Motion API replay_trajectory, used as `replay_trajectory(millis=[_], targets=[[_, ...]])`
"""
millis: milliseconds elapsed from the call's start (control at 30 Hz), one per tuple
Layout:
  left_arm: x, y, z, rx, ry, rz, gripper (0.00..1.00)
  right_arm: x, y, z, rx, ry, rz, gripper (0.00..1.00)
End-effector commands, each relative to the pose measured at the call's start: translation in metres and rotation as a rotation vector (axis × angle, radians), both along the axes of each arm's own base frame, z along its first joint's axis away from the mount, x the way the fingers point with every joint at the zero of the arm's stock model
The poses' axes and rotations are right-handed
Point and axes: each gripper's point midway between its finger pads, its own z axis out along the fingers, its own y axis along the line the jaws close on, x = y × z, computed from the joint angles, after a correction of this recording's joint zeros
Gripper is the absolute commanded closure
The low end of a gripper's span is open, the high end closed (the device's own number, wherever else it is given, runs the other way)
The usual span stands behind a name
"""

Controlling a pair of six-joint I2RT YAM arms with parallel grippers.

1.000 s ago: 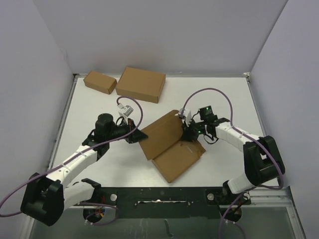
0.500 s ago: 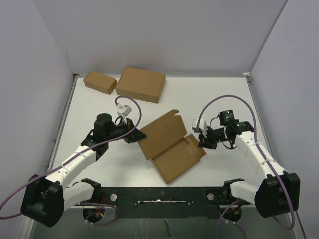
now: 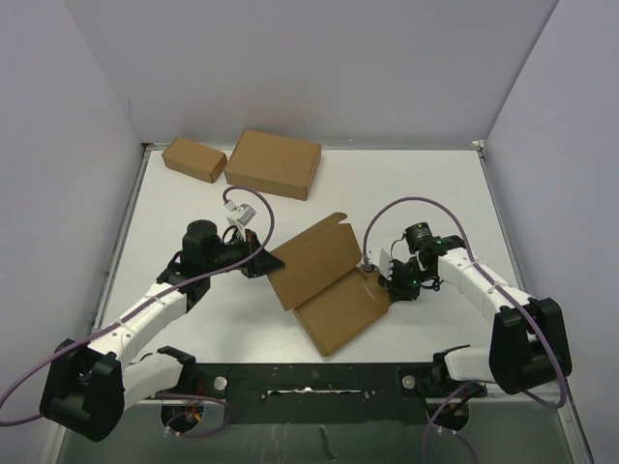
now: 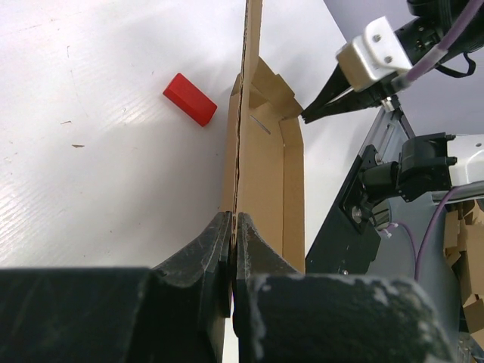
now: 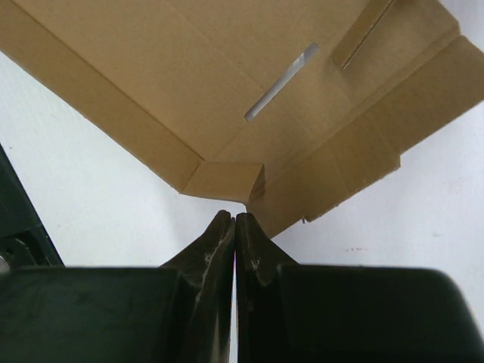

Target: Fold the paper box

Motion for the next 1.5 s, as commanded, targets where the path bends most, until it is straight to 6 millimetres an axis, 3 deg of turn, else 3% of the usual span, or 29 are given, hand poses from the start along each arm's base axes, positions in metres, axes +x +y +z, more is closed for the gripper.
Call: replay_trajectory(millis=[0, 167, 367, 533, 767, 900, 1067, 1333, 1467], targets=[[0.005, -0.003, 0.031, -0.045, -0.097, -0.015, 1.0, 0.014, -0.005, -0.008, -0.071, -0.021, -0.045, 1.0], [0.006, -0.003, 0.032, -0.046, -0.101, -0.016, 1.0, 0.013, 0.0, -0.012, -0.082, -0.016, -0.028, 1.0], [0.007, -0.004, 0.031, -0.048, -0.093, -0.016, 1.0, 0.003, 0.033, -0.005, -0.005, -0.013, 0.077, 1.0], [0.009, -0.004, 0.031, -0.046, -0.096, -0.009, 1.0, -0.017, 0.051, -0.003, 0.042, 0.016, 0.194, 1.0], [0.011, -0.005, 0.027, -0.04, -0.087, -0.009, 1.0, -0.046, 0.052, -0.018, 0.004, 0.145, 0.282, 1.0], [0.011, -0.004, 0.026, -0.041, -0.086, -0.008, 1.0, -0.051, 0.051, -0.025, -0.029, 0.191, 0.286, 1.0], [0.009, -0.005, 0.028, -0.046, -0.091, -0.022, 1.0, -0.034, 0.055, -0.014, -0.007, 0.133, 0.234, 1.0], [0.005, -0.007, 0.033, -0.056, -0.109, -0.05, 1.0, 0.022, 0.052, 0.072, 0.296, -0.055, 0.057, 0.94], [0.003, -0.007, 0.035, -0.059, -0.115, -0.055, 1.0, 0.054, 0.035, 0.084, 0.379, -0.07, -0.131, 0.85]])
